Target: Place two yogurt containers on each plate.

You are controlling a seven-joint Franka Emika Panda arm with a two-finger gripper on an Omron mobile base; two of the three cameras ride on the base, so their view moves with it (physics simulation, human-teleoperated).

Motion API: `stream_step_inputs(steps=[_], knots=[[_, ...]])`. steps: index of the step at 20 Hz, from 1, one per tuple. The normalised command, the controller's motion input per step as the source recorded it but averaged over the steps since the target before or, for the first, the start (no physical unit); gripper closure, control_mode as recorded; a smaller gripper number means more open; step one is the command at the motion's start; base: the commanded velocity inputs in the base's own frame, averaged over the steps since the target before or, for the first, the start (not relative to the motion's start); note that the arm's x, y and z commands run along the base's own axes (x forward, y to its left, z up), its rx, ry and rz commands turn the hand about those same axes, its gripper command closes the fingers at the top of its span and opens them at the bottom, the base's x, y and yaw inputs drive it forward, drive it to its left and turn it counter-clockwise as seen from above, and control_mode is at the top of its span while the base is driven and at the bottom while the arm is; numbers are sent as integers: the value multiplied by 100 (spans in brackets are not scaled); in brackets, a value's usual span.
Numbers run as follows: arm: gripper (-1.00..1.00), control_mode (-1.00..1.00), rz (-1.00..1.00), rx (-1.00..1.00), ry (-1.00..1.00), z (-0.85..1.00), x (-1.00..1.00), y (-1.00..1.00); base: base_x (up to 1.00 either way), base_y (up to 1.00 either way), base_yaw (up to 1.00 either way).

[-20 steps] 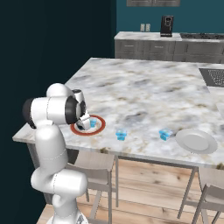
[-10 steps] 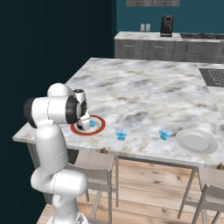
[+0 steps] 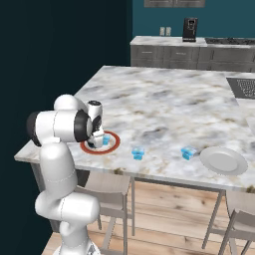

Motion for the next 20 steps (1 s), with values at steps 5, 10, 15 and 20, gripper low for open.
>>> stream_step_inputs(steps=[5, 10, 15, 20], knots=[[-100, -100, 0, 5, 0, 30, -13, 17, 0, 0, 0], [-100, -100, 0, 4, 0, 36, -24, 8, 0, 0, 0], [-100, -100, 21, -1, -7, 35, -62, -14, 0, 0, 0], [-100, -100, 51, -4, -13, 25, -70, -25, 0, 0, 0]])
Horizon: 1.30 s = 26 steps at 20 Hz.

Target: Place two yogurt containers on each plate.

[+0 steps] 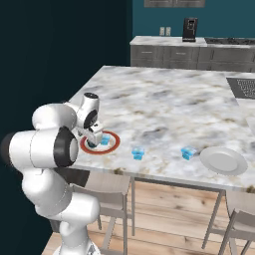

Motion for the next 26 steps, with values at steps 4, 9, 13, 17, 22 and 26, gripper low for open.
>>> stream_step_inputs(steps=[4, 9, 13, 17, 22, 26], knots=[[-100, -100, 48, -8, -11, 18, -73, -20, 0, 0, 0], [-100, -100, 59, -12, -23, 13, -78, -13, 0, 0, 0], [-100, -100, 39, -10, -32, 8, -73, -6, 0, 0, 0], [-100, -100, 13, -3, -29, 9, -56, 0, 0, 0, 0], [-100, -100, 0, 1, -3, 2, -1, 0, 0, 0, 0], [-100, -100, 0, 0, 0, 0, 0, 0, 0, 0, 0]])
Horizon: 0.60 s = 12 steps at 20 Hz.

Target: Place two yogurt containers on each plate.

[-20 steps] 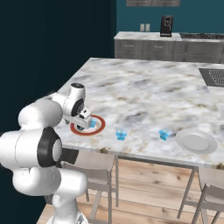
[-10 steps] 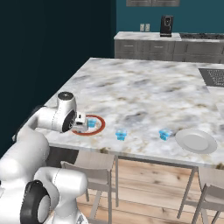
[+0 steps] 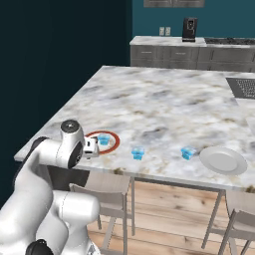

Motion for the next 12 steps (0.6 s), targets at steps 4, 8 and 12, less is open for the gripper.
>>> stream_step_inputs(steps=[4, 8, 12], knots=[[-100, -100, 0, 0, 0, 0, 0, 0, 0, 0, 0], [-100, 100, 0, 0, 0, 0, 0, 0, 0, 0, 0], [-100, 100, 0, 0, 0, 0, 0, 0, 0, 0, 0]])
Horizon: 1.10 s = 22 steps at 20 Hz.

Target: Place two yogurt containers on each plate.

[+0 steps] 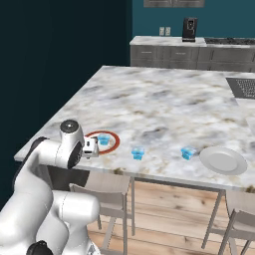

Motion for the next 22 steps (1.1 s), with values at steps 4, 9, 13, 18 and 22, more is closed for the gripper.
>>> stream_step_inputs(steps=[4, 9, 13, 18, 22], knots=[[-100, 100, 0, 0, 0, 0, 0, 0, -8, -38, -2], [-100, 100, 0, 0, 0, 0, 0, 0, -2, -96, -6], [-100, 100, 0, 0, 0, 0, 0, 0, 1, -94, -12], [-100, 100, 0, 0, 0, 0, 0, 0, 27, -68, -8], [-100, 100, 0, 0, 0, 0, 0, 0, 43, -42, -3]])
